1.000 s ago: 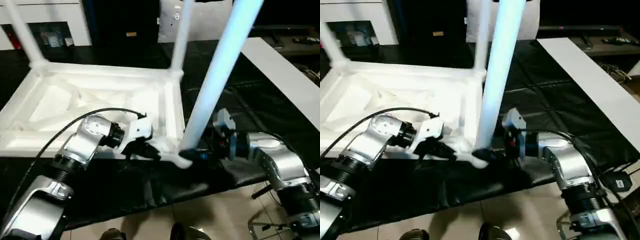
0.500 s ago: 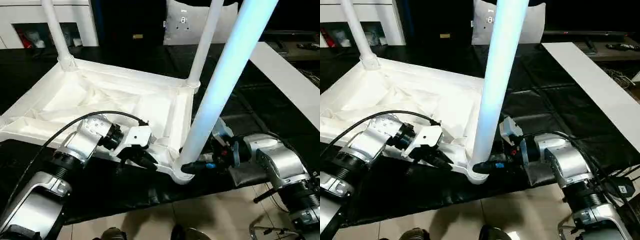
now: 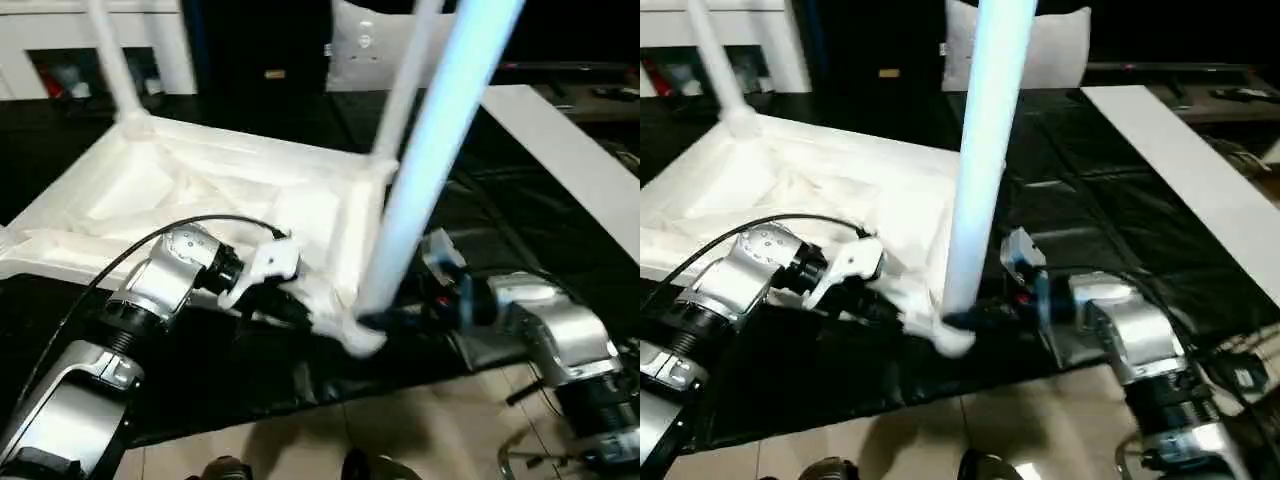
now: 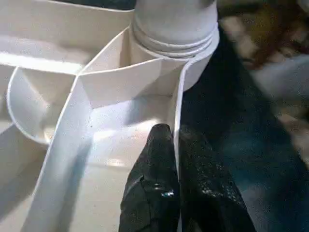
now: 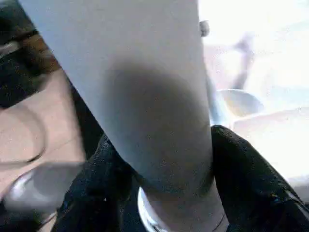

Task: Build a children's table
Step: Rotate leg to tighten

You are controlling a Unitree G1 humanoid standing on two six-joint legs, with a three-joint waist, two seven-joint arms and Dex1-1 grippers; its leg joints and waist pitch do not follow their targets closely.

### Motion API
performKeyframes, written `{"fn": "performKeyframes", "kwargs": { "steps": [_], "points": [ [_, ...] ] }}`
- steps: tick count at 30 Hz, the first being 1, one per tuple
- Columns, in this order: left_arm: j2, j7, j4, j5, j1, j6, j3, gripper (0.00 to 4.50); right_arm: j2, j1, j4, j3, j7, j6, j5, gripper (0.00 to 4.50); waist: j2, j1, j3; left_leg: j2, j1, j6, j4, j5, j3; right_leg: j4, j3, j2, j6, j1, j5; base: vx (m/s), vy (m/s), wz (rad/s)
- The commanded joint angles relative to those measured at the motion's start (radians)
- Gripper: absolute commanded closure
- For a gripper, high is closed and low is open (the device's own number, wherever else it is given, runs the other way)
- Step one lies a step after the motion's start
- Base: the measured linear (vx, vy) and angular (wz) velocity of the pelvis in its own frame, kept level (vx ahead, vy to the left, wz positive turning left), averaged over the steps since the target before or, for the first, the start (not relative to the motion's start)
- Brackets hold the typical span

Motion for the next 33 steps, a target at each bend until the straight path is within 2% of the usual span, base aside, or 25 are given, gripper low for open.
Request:
{"fn": "performKeyframes", "kwargs": {
  "steps": [1,6,7,8,9,10,11,12,13,14,15,16,17,18,19,20,21,22,23,24,25,26,28,31,33],
  "points": [
    [-0.092,0.106,-0.048,-0.01,-0.006,0.079,-0.013,4.5,0.082,-0.007,0.009,-0.016,-0.162,0.064,0.001,2.35,-0.003,-0.009,-0.073,0.002,0.006,0.014,-0.066,-0.259,0.0,-0.105,0.022,-0.052,-0.016,0.066,-0.706,0.0,0.0,0.0],
    [-0.237,0.362,-0.007,-0.009,-0.048,0.214,0.055,4.5,0.236,-0.041,0.075,-0.108,-0.54,0.08,-0.076,2.38,0.026,-0.066,-0.066,0.027,0.006,0.014,-0.077,-0.421,-0.033,-0.136,-0.04,-0.053,0.021,0.091,-0.692,0.0,0.0,0.0],
    [-0.237,0.362,-0.007,-0.009,-0.048,0.214,0.055,4.5,0.236,-0.041,0.075,-0.108,-0.54,0.08,-0.076,2.38,0.036,-0.079,-0.057,0.065,-0.007,0.015,-0.107,-0.533,-0.049,-0.094,-0.04,-0.046,0.005,0.111,-0.602,0.0,0.0,0.0],
    [-0.258,0.406,0.0,-0.008,-0.058,0.232,0.067,4.5,0.261,-0.046,0.085,-0.118,-0.596,0.077,-0.085,2.38,0.046,-0.066,-0.053,0.116,-0.021,-0.001,-0.164,-0.68,-0.069,0.034,0.001,-0.042,-0.023,0.141,-0.416,-0.056,-0.019,-0.07],
    [-0.294,0.478,0.014,-0.012,-0.075,0.248,0.092,4.5,0.307,-0.064,0.119,-0.146,-0.693,0.059,-0.086,2.38,0.052,-0.057,-0.044,0.121,-0.018,-0.008,-0.183,-0.73,-0.058,0.072,0.019,-0.037,-0.054,0.125,-0.307,-0.056,-0.019,-0.07],
    [-0.315,0.518,0.015,-0.012,-0.082,0.263,0.109,4.5,0.337,-0.075,0.136,-0.164,-0.749,0.048,-0.087,2.38,0.02,-0.061,-0.033,0.092,0.007,-0.004,-0.188,-0.785,-0.031,0.063,0.043,-0.023,-0.047,0.098,-0.375,0.0,0.0,0.0],
    [-0.342,0.567,0.016,-0.013,-0.092,0.279,0.129,4.5,0.376,-0.091,0.159,-0.186,-0.814,0.029,-0.085,2.38,-0.041,-0.061,-0.032,-0.053,0.124,-0.011,0.026,-0.526,0.022,-0.187,-0.019,-0.015,0.099,-0.047,-0.974,0.012,-0.081,0.07],
    [-0.358,0.593,0.014,-0.014,-0.097,0.283,0.141,4.5,0.4,-0.105,0.177,-0.199,-0.851,0.001,-0.084,2.38,-0.043,-0.074,-0.018,-0.1,0.179,0.0,0.145,-0.384,0.036,-0.26,-0.062,-0.028,0.143,-0.125,-1.221,0.012,-0.081,0.07],
    [-0.368,0.606,0.005,-0.014,-0.097,0.286,0.146,4.5,0.421,-0.118,0.19,-0.209,-0.868,-0.027,-0.08,2.05,-0.021,-0.096,-0.061,-0.068,0.043,0.043,0.085,-0.311,0.015,-0.203,-0.051,-0.096,0.198,0.064,-1.156,0.097,0.016,-0.32],
    [-0.371,0.609,-0.001,-0.014,-0.095,0.29,0.148,4.5,0.428,-0.124,0.196,-0.214,-0.874,-0.038,-0.081,2.05,0.026,-0.087,-0.067,0.03,-0.006,0.065,0.001,-0.329,-0.039,-0.135,-0.07,-0.111,0.188,0.147,-0.833,0.113,0.079,-0.45],
    [-0.38,0.617,-0.021,-0.013,-0.09,0.302,0.152,4.5,0.45,-0.14,0.212,-0.23,-0.893,-0.071,-0.085,2.05,0.061,-0.07,-0.083,0.101,-0.016,0.081,-0.037,-0.35,-0.077,0.006,-0.02,-0.104,0.12,0.176,-0.543,0.113,0.079,-0.45],
    [-0.372,0.611,-0.032,-0.007,-0.082,0.303,0.146,4.5,0.453,-0.147,0.217,-0.232,-0.888,-0.08,-0.086,1.68,0.057,-0.081,-0.063,0.125,0.033,0.107,-0.094,-0.402,-0.087,0.046,0.036,-0.089,-0.013,0.101,-0.14,0.053,0.005,-0.17],
    [-0.369,0.611,-0.04,-0.002,-0.078,0.308,0.142,4.5,0.457,-0.151,0.218,-0.234,-0.892,-0.083,-0.091,1.64,0.017,-0.067,-0.049,0.031,0.044,0.05,-0.07,-0.452,-0.042,-0.06,0.026,-0.085,-0.038,0.085,-0.367,0.069,-0.002,0.03],
    [-0.357,0.602,-0.045,0.004,-0.072,0.298,0.133,4.5,0.456,-0.151,0.214,-0.234,-0.887,-0.085,-0.092,1.59,-0.018,-0.063,-0.039,-0.039,0.076,0.038,-0.017,-0.389,-0.003,-0.14,-0.007,-0.054,0.059,0.037,-0.678,0.069,-0.002,0.03],
    [-0.349,0.596,-0.048,0.008,-0.067,0.291,0.127,4.5,0.454,-0.151,0.211,-0.235,-0.884,-0.087,-0.093,1.49,-0.02,-0.07,-0.041,-0.088,0.103,0.056,0.041,-0.29,0.018,-0.187,-0.043,-0.059,0.16,0.02,-1.006,0.0,0.0,0.0],
    [-0.349,0.596,-0.048,0.008,-0.067,0.291,0.127,4.5,0.454,-0.151,0.211,-0.235,-0.884,-0.087,-0.093,1.49,0.008,-0.075,-0.066,-0.057,0.039,0.089,0.002,-0.258,0.001,-0.187,-0.062,-0.064,0.233,0.096,-0.929,0.04,-0.03,-0.21],
    [-0.334,0.586,-0.048,0.013,-0.062,0.277,0.117,4.5,0.445,-0.147,0.204,-0.23,-0.879,-0.095,-0.1,1.33,0.026,-0.081,-0.071,-0.021,0.026,0.099,-0.014,-0.251,-0.016,-0.189,-0.083,-0.062,0.243,0.112,-0.826,0.04,-0.03,-0.21],
    [-0.321,0.577,-0.049,0.016,-0.056,0.268,0.111,4.5,0.433,-0.14,0.193,-0.224,-0.864,-0.102,-0.104,1.33,0.066,-0.067,-0.085,0.093,0.015,0.126,-0.053,-0.241,-0.069,-0.079,-0.041,-0.084,0.137,0.148,-0.494,0.068,-0.005,-0.12],
    [-0.31,0.571,-0.052,0.019,-0.051,0.263,0.109,4.5,0.42,-0.132,0.183,-0.216,-0.851,-0.112,-0.107,1.21,0.062,-0.078,-0.079,0.133,0.014,0.141,-0.077,-0.238,-0.092,-0.009,-0.003,-0.092,0.061,0.136,-0.291,0.056,-0.013,0.08],
    [-0.292,0.55,-0.059,0.022,-0.042,0.246,0.104,4.5,0.402,-0.12,0.164,-0.208,-0.831,-0.122,-0.108,1.15,0.053,-0.068,-0.06,0.093,0.053,0.112,-0.084,-0.308,-0.054,-0.035,0.016,-0.086,-0.081,0.075,-0.177,0.056,-0.013,0.08],
    [-0.276,0.537,-0.069,0.023,-0.033,0.248,0.104,4.5,0.383,-0.103,0.141,-0.202,-0.798,-0.124,-0.104,1.09,-0.005,-0.059,-0.055,-0.03,0.061,0.053,-0.038,-0.294,-0.004,-0.125,-0.006,-0.058,-0.009,0.063,-0.551,0.049,0.009,0.18],
    [-0.267,0.529,-0.076,0.023,-0.027,0.25,0.104,4.5,0.372,-0.093,0.128,-0.199,-0.778,-0.125,-0.101,1.01,-0.016,-0.047,-0.06,-0.075,0.059,0.073,-0.014,-0.231,0.016,-0.151,-0.006,-0.055,0.118,0.063,-0.838,0.0,0.0,0.0],
    [-0.232,0.491,-0.086,0.023,-0.01,0.232,0.097,4.5,0.328,-0.056,0.079,-0.185,-0.694,-0.119,-0.085,0.79,0.0,-0.038,-0.084,-0.05,0.02,0.103,-0.043,-0.142,0.001,-0.147,-0.016,-0.053,0.175,0.095,-0.768,0.0,0.0,0.0],
    [-0.196,0.45,-0.09,0.02,0.005,0.198,0.092,4.5,0.275,-0.021,0.038,-0.17,-0.608,-0.116,-0.074,0.64,0.014,-0.04,-0.09,0.011,0.023,0.139,-0.062,-0.01,-0.018,-0.096,-0.001,-0.048,0.004,0.081,-0.389,0.0,0.0,0.0],
    [-0.167,0.414,-0.086,0.019,0.012,0.174,0.085,4.5,0.222,-0.001,0.018,-0.158,-0.524,-0.116,-0.062,0.37,0.009,-0.038,-0.091,0.006,0.02,0.147,-0.06,-0.012,-0.011,-0.086,0.006,-0.051,-0.07,0.085,-0.37,0.0,0.0,0.0]
  ]
}}
